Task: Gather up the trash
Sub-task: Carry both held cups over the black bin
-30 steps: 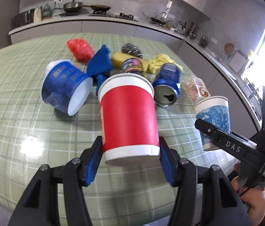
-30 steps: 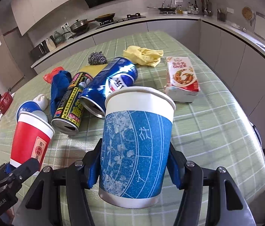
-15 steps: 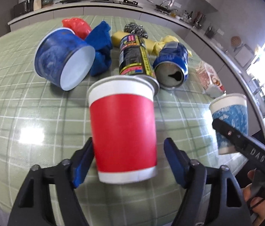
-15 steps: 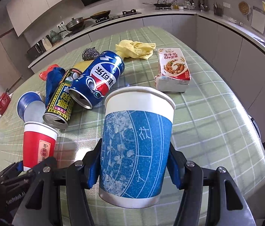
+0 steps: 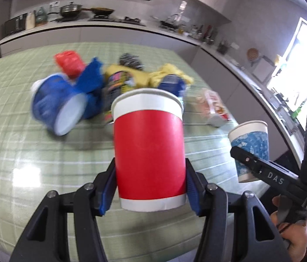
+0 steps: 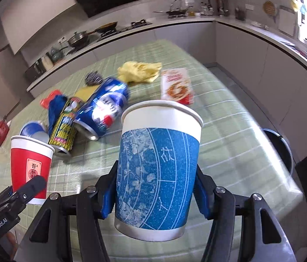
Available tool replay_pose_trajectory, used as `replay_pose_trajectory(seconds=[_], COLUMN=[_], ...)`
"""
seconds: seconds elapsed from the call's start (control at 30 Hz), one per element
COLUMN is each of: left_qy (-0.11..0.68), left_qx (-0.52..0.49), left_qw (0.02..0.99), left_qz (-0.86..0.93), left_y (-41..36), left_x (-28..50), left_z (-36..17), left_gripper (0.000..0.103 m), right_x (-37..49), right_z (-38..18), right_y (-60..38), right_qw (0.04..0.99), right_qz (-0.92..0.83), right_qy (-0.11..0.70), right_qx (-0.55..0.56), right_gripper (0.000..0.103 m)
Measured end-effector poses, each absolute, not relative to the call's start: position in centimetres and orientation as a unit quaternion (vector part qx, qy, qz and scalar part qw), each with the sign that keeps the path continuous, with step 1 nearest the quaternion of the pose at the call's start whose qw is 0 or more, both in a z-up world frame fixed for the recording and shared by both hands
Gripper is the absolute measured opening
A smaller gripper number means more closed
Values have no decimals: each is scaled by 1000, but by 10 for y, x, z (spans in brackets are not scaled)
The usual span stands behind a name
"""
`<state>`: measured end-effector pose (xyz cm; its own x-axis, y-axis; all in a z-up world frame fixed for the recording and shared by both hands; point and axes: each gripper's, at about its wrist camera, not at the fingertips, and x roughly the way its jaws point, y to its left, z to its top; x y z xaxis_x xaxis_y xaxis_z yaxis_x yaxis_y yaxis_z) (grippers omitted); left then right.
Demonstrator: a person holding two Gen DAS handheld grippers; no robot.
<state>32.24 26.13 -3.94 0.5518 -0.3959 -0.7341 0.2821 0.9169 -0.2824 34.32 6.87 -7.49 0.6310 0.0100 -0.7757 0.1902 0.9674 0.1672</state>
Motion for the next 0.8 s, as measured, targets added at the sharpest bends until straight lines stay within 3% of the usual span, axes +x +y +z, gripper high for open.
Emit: replay_pose_trajectory(seconds=[0.43,0.8], left_qy=[424,455], left_qx=[-38,-45], left_qw=[865,852], left_qz=[-266,-254], left_y=[100,-57], left_x=[322,341], left_z=[-36,-63], left_gripper=[57,57], right_x=[300,325], right_z=[-61,-129], right_y=[-111,-286], right_qw=[900,872], right_qz=[-137,-89], right_qy=[387,463], right_qx=[148,134], right_gripper=[62,62])
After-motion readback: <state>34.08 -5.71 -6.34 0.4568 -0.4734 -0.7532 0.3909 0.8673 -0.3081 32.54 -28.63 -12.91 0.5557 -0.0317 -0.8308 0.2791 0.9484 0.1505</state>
